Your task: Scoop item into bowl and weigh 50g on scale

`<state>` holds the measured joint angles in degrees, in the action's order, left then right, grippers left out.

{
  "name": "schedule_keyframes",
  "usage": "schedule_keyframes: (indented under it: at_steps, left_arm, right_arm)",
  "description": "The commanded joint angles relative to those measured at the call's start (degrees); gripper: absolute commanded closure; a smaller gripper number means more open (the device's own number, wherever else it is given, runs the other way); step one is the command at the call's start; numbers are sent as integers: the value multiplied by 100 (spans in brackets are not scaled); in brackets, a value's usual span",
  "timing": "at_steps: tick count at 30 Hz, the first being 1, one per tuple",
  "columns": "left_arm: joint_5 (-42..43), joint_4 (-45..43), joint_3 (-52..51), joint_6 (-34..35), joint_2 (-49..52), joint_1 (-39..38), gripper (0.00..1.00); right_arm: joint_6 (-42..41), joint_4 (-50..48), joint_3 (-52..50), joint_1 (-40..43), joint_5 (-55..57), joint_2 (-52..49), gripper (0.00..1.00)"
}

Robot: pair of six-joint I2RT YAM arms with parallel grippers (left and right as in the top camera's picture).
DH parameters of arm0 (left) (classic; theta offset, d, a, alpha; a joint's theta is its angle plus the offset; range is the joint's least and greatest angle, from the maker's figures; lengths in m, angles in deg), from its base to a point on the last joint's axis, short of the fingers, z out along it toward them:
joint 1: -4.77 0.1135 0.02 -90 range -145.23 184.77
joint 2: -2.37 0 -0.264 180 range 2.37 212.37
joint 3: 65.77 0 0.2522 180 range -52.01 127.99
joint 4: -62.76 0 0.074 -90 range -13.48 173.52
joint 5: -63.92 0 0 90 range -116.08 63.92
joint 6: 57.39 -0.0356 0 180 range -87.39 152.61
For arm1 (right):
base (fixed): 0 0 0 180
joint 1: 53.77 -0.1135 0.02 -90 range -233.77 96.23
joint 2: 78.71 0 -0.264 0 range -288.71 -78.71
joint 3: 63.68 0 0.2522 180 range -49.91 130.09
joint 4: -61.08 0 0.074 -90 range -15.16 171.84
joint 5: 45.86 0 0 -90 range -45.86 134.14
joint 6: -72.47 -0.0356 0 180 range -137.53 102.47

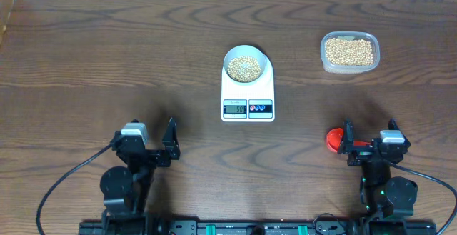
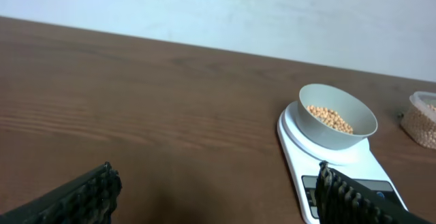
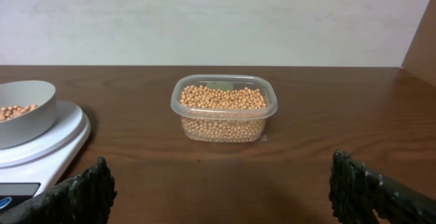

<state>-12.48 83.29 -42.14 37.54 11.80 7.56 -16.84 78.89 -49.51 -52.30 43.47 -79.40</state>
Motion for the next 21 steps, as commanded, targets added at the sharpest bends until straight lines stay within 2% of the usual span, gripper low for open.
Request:
schedule_keyframes:
  at_steps: [1, 7, 21]
  left_arm:
    - [-4, -48, -157, 79, -350, -31, 7]
    - [-138, -151, -627, 79, -918, 15, 7]
    - [-404, -343, -966, 74, -938, 2, 7]
  right_arm:
    - [68, 26, -9, -39, -35, 35, 1]
    - [68, 26, -9, -39, -35, 35, 1]
    - [68, 26, -9, -39, -35, 35, 1]
